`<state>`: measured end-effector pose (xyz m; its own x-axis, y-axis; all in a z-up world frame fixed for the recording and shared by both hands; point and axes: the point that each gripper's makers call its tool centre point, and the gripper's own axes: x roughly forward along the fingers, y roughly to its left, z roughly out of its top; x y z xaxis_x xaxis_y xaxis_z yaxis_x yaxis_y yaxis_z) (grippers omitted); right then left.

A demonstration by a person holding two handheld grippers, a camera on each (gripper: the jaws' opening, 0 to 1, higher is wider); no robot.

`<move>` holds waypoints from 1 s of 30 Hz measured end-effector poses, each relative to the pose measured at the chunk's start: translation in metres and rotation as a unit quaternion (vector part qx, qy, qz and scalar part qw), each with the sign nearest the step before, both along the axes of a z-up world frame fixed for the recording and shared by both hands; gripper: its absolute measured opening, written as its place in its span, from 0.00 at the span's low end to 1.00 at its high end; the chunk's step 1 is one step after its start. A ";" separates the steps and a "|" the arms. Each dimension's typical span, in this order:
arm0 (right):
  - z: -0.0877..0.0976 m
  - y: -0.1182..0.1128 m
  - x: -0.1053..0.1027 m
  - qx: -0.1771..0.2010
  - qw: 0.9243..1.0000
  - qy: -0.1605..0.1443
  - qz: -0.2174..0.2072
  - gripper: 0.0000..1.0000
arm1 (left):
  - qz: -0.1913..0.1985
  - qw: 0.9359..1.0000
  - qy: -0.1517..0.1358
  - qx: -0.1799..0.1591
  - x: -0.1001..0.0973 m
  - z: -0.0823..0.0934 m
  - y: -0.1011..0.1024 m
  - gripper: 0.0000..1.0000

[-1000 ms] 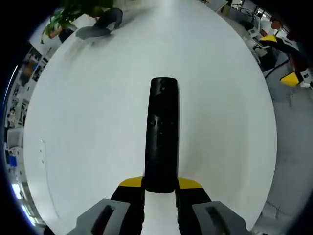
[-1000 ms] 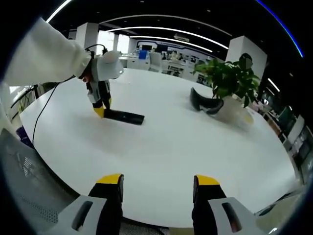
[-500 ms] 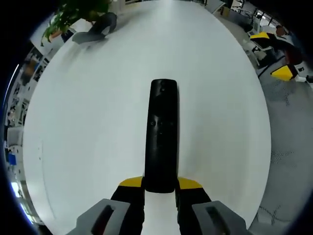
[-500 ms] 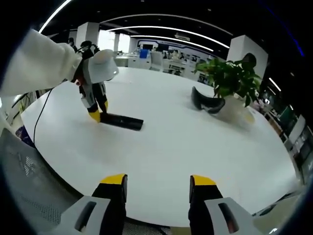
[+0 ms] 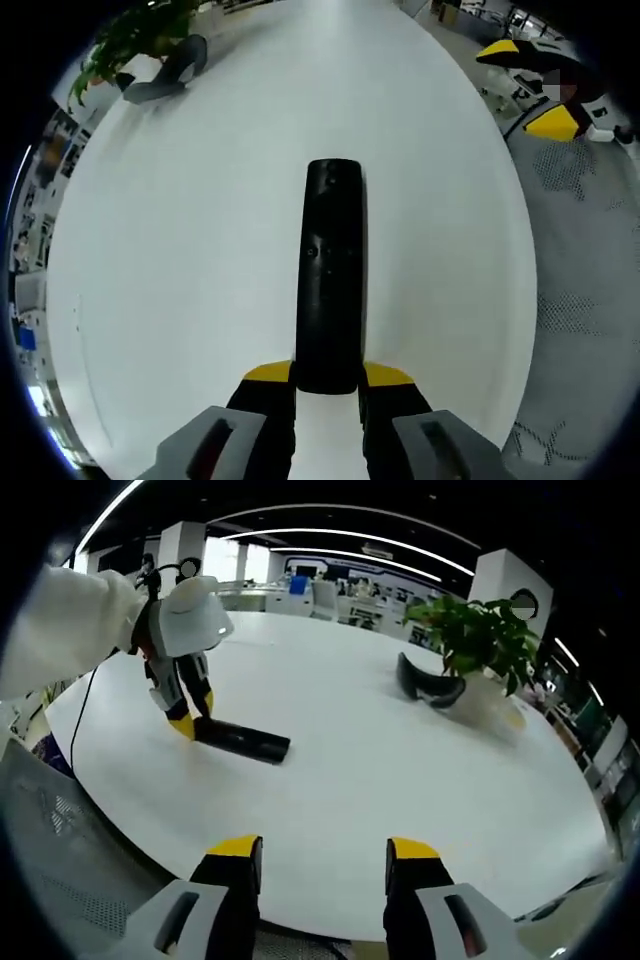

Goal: Press the specified remote control buttons in sequence, fully releasing each button before pressing the next.

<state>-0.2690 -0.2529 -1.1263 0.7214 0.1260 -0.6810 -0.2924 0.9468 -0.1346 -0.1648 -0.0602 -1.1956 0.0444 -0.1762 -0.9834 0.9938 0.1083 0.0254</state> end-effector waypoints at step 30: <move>0.017 0.053 0.022 0.080 0.993 0.062 0.055 0.04 | 0.000 0.999 0.000 -0.041 -0.082 0.000 -0.009 0.23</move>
<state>-0.2467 -0.2001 -1.1088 0.6088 0.3136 -0.7287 -0.4004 0.9144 0.0590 -0.2464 -0.0697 -1.1960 0.0448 -0.2558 -0.9657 0.9939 0.1092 0.0171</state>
